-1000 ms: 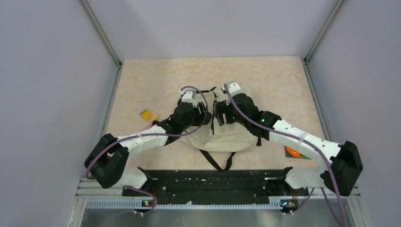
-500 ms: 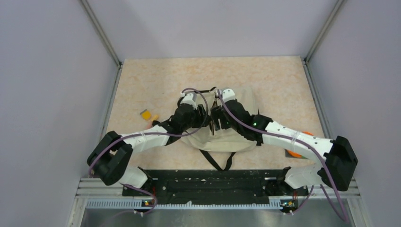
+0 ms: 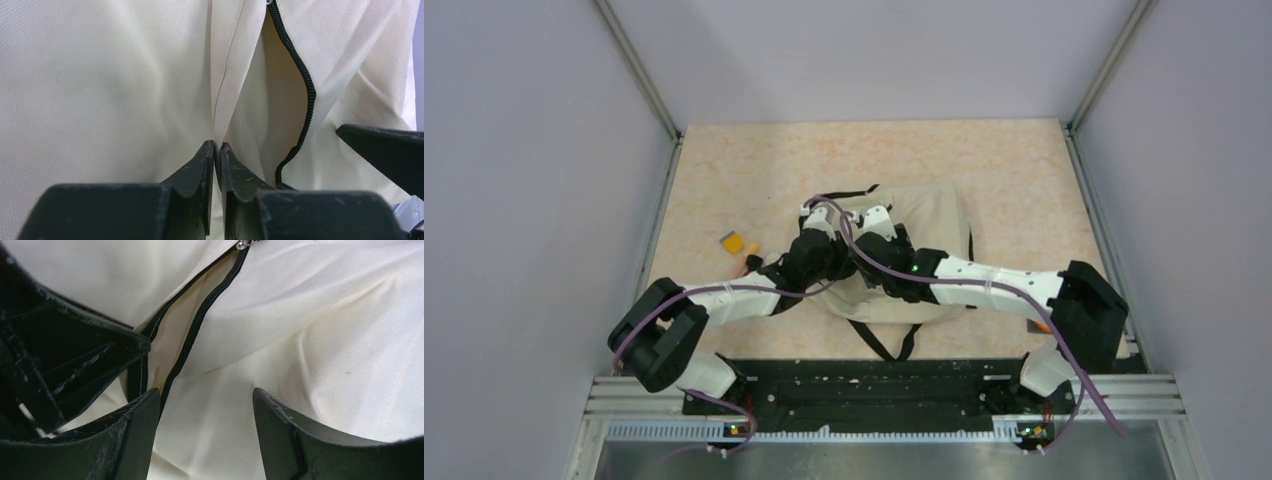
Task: Pack the student bag
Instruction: Unzip the student bag at the center of the board.
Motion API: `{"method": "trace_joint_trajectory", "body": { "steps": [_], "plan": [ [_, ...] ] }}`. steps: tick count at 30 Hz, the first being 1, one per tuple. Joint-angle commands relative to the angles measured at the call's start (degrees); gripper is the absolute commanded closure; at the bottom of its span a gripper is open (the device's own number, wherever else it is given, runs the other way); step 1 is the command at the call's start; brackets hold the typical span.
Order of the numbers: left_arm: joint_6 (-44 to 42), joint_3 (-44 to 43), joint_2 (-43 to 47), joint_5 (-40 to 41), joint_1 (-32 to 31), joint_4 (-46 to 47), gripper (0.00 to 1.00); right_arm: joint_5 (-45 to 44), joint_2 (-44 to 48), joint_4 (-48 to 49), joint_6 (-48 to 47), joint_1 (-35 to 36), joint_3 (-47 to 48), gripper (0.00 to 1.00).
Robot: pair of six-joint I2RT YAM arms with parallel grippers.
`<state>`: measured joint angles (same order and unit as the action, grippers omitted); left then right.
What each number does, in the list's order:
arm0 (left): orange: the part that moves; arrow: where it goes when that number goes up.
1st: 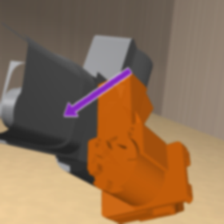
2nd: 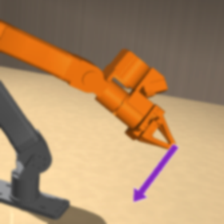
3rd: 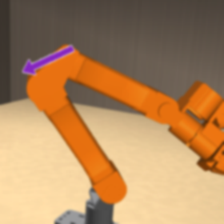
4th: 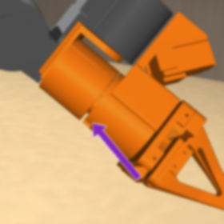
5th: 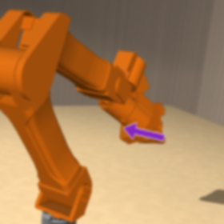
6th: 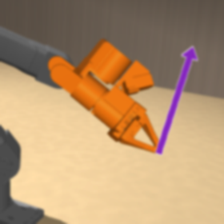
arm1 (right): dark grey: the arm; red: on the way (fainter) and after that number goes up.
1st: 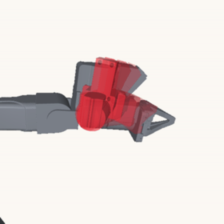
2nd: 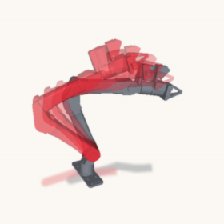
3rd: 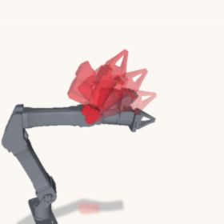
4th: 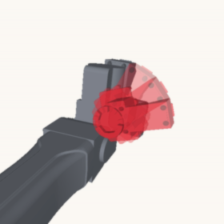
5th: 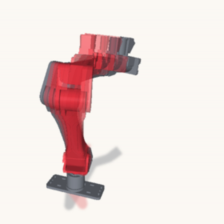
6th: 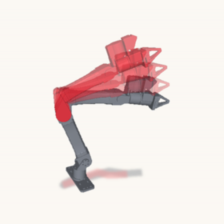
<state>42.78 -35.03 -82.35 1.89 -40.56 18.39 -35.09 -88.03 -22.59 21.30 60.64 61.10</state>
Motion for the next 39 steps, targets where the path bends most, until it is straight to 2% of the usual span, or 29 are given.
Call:
{"method": "trace_joint_trajectory", "body": {
  "steps": [1, 11, 18, 21, 24, 26, 28, 29, 34, 39],
  "plan": [
    [0.8, 1.9, 1.2, -0.9, 0.1, 3.9, 0.88, -8.4, -3.4, -2.0, 1.0, 1.3, 5.2, 0.32],
    [2.7, 4.0, 1.0, -1.6, 0.1, 7.5, 0.91, -11.5, -8.9, -2.5, 0.4, 2.4, 9.8, 0.26],
    [2.8, 4.5, 1.4, -1.6, 0.1, 8.2, 0.91, -16.2, -11.6, -4.4, -0.2, 2.5, 12.6, 0.26],
    [3.0, 4.6, 1.4, -1.6, 0.1, 8.6, 0.91, -21.2, -11.2, -6.5, -0.8, 2.8, 13.5, 0.35],
    [3.1, 4.6, 1.0, -3.0, 0.1, 9.7, 0.91, -23.5, -9.4, -6.7, -2.2, 2.7, 13.7, 0.62],
    [3.2, 4.4, 0.3, -4.1, 0.2, 10.4, 0.91, -22.4, -7.1, -5.9, -3.5, 2.8, 14.0, 0.82],
    [3.5, 4.1, -0.2, -4.1, 0.1, 10.7, 0.91, -20.9, -5.4, -5.8, -3.9, 2.7, 14.8, 0.97],
    [3.7, 4.0, -0.5, -4.0, 0.1, 10.8, 0.91, -20.3, -4.6, -6.1, -4.0, 2.8, 15.2, 1.0],
    [3.5, 3.7, -1.2, -2.5, 0.1, 10.1, 0.92, -19.5, 0.2, -6.6, -4.6, 2.8, 15.6, 1.0],
    [1.5, 2.4, -2.5, -2.4, 0.0, 8.5, 0.92, -15.5, 6.4, -1.4, -5.8, 2.8, 12.7, 1.0]
  ]
}}
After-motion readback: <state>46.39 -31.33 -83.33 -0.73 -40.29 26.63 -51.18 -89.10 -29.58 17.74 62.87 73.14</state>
